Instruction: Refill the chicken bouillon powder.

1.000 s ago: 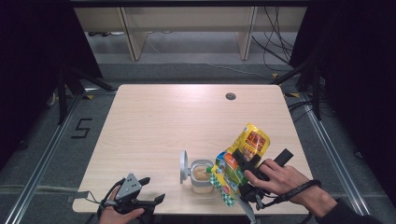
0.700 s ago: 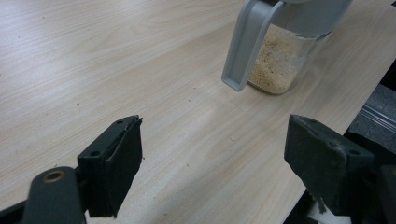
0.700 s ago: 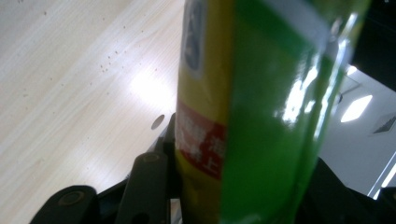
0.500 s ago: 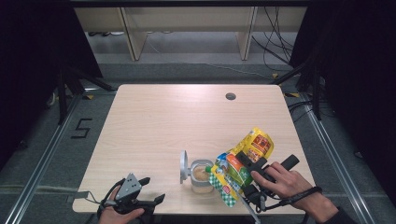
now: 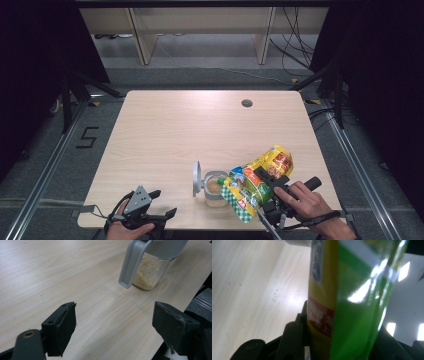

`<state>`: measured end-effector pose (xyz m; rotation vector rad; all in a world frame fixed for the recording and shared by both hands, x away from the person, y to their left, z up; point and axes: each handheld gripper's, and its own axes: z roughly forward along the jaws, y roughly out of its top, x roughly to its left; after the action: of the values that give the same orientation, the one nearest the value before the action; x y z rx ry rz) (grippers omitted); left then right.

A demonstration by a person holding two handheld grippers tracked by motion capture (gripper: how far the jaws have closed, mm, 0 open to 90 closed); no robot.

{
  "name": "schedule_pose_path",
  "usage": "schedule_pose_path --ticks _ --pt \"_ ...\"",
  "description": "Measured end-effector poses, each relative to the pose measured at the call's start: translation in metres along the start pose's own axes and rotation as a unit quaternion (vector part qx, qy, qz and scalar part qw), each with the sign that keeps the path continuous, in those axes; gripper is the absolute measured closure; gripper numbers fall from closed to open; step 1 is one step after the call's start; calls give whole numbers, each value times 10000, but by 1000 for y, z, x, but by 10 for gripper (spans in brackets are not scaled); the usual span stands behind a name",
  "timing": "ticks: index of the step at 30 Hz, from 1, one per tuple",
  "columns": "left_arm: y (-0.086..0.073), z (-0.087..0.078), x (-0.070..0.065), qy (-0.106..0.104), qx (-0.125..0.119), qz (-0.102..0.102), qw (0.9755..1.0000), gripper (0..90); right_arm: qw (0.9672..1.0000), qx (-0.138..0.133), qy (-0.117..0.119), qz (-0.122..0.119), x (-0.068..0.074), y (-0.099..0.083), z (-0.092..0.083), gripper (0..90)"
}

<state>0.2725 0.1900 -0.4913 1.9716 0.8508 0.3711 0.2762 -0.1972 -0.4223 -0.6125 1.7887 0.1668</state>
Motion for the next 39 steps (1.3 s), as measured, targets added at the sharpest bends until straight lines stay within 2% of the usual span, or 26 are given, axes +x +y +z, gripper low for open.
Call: schedule_pose_path --ticks 3,4,6,7,8,9,14,16,19,20,21,22,23,24,25,26,27,28,29,30,31,34,35,37,38,39 --pt "0 0 0 4 -14 -3 10000 188 9990 37 88 435 8 0 -1 661" --pt "0 0 0 8 -8 -11 10000 188 9996 -53 37 282 6 0 0 662" --pt "0 0 0 4 -13 -8 10000 188 9980 54 129 614 12 -1 -1 664" --pt "0 0 0 3 -9 -2 10000 188 9988 -48 45 481 10 -1 0 665" --pt "0 0 0 4 -6 -8 10000 188 9982 -74 79 586 11 -2 0 666" --pt "0 0 0 5 0 2 10000 188 9957 -32 150 912 15 -2 -1 666" --pt "0 0 0 4 -17 -12 10000 188 9936 -158 76 1115 15 -2 -3 670" --pt "0 0 0 7 -24 -14 10000 188 9886 -212 168 1482 20 -2 -2 672" --pt "0 0 -1 0 -78 -83 9999 188 9875 -280 147 1544 22 -3 -1 676" --pt "0 0 -1 1 -76 -84 9999 188 9838 -239 143 1770 24 -3 -2 677" --pt "0 0 -2 45 -32 -77 10000 188 9864 -393 139 1592 21 -5 0 678" --pt "0 0 -1 40 -35 -72 10000 188 9826 -335 152 1821 23 -5 -2 679" --pt "0 0 -1 11 -73 -78 9999 188 9819 -335 159 1857 23 -6 -3 682" --pt "0 0 -1 1 -82 -90 9999 188 9757 -408 244 2140 25 -6 -2 683" --pt "0 0 0 8 -15 -7 10000 188 9814 -523 175 1839 20 -8 -2 684" --pt "0 0 0 7 -29 -13 10000 188 9682 -429 245 2451 28 -7 -3 685" --pt "0 0 0 7 -18 -9 10000 188 9685 -436 276 2437 27 -8 -3 685" --pt "0 1 -1 -1 -82 -87 9999 188 9636 -454 254 2621 31 -8 -2 686" --pt "0 0 -1 -1 -71 -79 9999 188 9653 -499 277 2550 29 -9 -2 687" --pt "0 0 0 6 -31 -20 10000 188 9592 -518 299 2765 32 -9 -3 687" --pt "0 0 -1 1 -76 -76 9999 188 9605 -556 228 2716 31 -11 -1 688" --pt "0 0 -1 0 -75 -75 9999 188 9479 -590 328 3114 35 -12 -1 692" --pt "0 1 -1 -1 -74 -83 9999 188 9493 -616 321 3067 34 -13 -1 693" --pt "0 0 0 6 -25 -17 10000 188 9437 -670 364 3219 36 -15 0 694" --pt "0 0 0 8 -20 -12 10000 188 9345 -659 397 3475 38 -14 -1 695" --pt "0 1 -1 1 -76 -84 9999 188 9332 -715 412 3499 38 -16 0 696"
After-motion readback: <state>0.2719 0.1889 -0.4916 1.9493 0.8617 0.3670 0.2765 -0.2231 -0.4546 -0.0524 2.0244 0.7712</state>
